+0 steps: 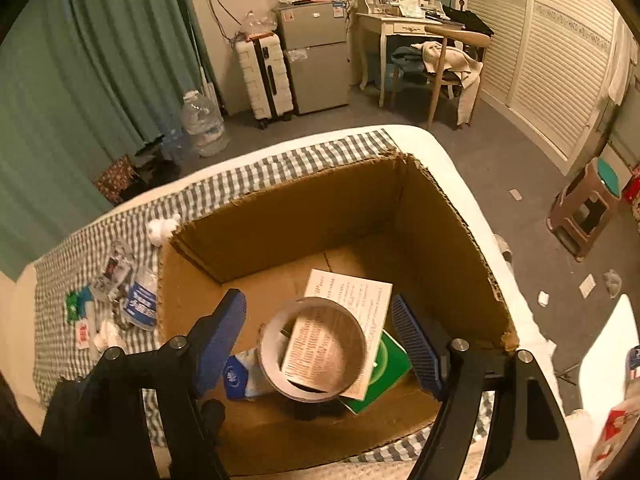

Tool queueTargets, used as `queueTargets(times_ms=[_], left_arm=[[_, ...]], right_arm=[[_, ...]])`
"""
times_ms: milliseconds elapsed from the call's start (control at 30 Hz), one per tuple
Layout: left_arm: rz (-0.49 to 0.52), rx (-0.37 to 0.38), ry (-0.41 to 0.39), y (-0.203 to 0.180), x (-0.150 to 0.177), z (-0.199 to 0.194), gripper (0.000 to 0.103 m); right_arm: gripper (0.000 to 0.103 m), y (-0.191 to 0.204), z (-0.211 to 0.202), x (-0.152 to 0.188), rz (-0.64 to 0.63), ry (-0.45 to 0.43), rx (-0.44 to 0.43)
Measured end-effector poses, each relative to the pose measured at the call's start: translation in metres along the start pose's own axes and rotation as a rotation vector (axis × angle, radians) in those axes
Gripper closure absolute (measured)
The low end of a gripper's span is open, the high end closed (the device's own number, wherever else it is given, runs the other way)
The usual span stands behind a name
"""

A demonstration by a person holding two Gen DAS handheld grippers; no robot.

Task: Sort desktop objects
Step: 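Carry tissue pack and tape roll into the cardboard box and open both tools, then grasp the clear blue-label bottle with right tool while left tool grasps white tube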

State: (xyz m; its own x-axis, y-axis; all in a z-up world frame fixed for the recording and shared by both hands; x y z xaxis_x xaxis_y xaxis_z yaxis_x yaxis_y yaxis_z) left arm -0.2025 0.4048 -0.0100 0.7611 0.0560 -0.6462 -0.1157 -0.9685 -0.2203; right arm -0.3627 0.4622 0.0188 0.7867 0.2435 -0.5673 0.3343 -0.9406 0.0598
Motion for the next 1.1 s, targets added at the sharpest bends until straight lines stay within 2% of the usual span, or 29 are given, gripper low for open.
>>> queueTargets(times_ms=[67,167,233,333,467,567,700,867,967,1000,1100], left_arm=[[-0.041,0.001,0.010,0.016,-0.004,-0.004,0.001],[-0.084,-0.053,-0.002,0.059,-0.020,-0.015,0.001],[-0.092,-0.137,-0.031,0.101,-0.033,-0.027,0.001],[-0.136,-0.300,-0.073,0.178,-0.041,-0.050,0.000],[-0.266,-0.415,-0.058,0.270,-0.019,-0.063,0.000],[-0.366,-0.453,-0.044,0.322,0.009,-0.063,0.000],[-0.437,-0.447,-0.031,0.351,0.041,-0.046,0.000],[-0.380,-0.417,0.050,0.353,0.062,-0.002,0.000],[-0.422,-0.415,0.088,0.367,0.067,0.020,0.000],[-0.435,-0.422,0.096,0.371,0.069,0.025,0.000],[-0.469,-0.452,0.107,0.389,0.072,0.040,0.000]], right_arm=[[0.028,0.007,-0.001,0.002,-0.007,0.001,-0.025],[0.028,0.027,-0.001,0.005,-0.035,0.006,-0.058],[0.028,0.045,-0.005,0.007,-0.077,0.000,-0.082],[0.028,0.074,-0.011,0.012,-0.152,-0.009,-0.112],[0.028,0.110,-0.007,0.024,-0.187,0.011,-0.165],[0.028,0.140,0.004,0.039,-0.239,0.043,-0.188],[0.024,0.179,0.019,0.058,-0.291,0.046,-0.194],[0.023,0.233,0.052,0.085,-0.346,0.104,-0.234],[0.023,0.252,0.076,0.088,-0.390,0.122,-0.175],[0.023,0.255,0.086,0.085,-0.378,0.142,-0.159],[0.023,0.256,0.114,0.067,-0.240,0.176,-0.175]])
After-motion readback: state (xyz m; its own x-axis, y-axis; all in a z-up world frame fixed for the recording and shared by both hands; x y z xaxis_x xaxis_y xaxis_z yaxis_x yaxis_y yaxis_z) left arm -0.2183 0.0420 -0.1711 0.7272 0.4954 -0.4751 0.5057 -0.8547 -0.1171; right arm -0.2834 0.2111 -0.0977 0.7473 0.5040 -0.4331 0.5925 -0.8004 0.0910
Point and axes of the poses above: each gripper's, at about its wrist camera, not at the fingertips, and z roughly the way its jaws point, y to its left, x to its underside, the point moved 9 cm from there along z, roughly the way its jaws point, and after that the axes turned 4 degrees about -z, right-handed, at the moved point
